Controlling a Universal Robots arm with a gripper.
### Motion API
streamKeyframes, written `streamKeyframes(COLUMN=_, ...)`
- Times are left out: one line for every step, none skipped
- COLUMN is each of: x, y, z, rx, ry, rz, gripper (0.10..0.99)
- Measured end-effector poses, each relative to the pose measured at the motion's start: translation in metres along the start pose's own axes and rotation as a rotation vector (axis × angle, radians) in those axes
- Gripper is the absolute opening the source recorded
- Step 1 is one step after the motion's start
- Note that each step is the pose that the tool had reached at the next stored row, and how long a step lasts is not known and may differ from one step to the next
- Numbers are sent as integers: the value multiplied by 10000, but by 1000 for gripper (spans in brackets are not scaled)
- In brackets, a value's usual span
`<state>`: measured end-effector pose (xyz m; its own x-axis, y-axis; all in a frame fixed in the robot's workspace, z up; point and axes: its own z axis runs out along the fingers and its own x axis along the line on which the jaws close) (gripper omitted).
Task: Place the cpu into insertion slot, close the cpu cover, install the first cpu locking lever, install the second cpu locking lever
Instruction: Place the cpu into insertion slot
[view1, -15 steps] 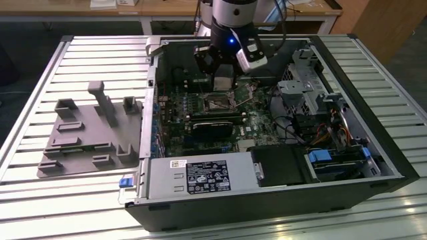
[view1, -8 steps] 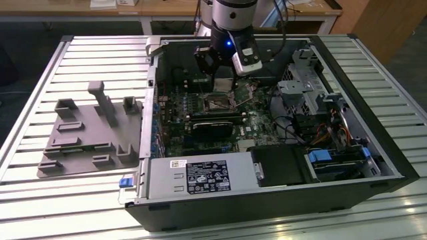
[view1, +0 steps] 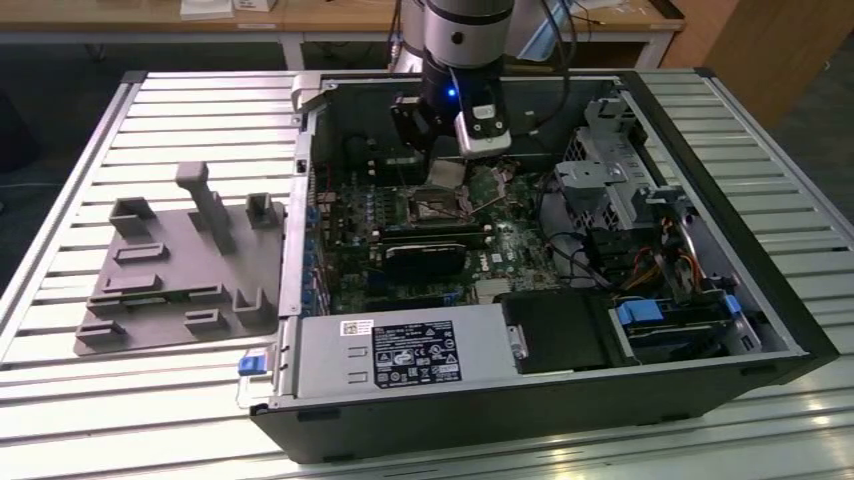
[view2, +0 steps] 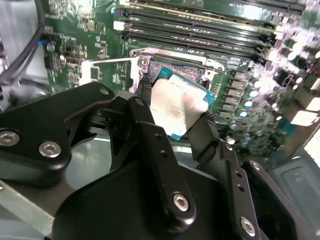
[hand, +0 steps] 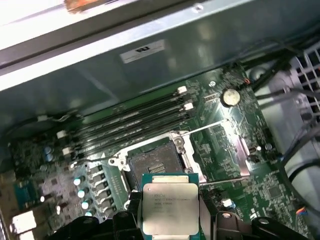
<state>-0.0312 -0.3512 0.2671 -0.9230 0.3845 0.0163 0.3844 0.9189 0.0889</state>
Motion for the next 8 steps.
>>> streamKeyframes(x=0, y=-1, z=9, rx=-3, ry=-16, rz=181, gripper=541)
streamKeyframes(x=0, y=-2, z=17, rx=-5, ry=-32, rz=357, gripper=541)
streamKeyframes(x=0, y=-2, z=26, rx=-8, ry=-48, rz=538, gripper=541)
streamKeyframes(x=-1, y=-3, z=34, rx=-11, ry=-64, rz=717, gripper=541)
streamKeyframes(x=-1, y=-4, z=43, rx=-15, ry=-80, rz=896, gripper=541)
streamKeyframes(x=-1, y=-5, z=52, rx=-18, ry=-96, rz=1075, gripper=541)
streamKeyframes(x=-1, y=-5, z=60, rx=-21, ry=-113, rz=1260, gripper=541)
streamKeyframes(x=-1, y=-6, z=69, rx=-24, ry=-128, rz=1439, gripper=541)
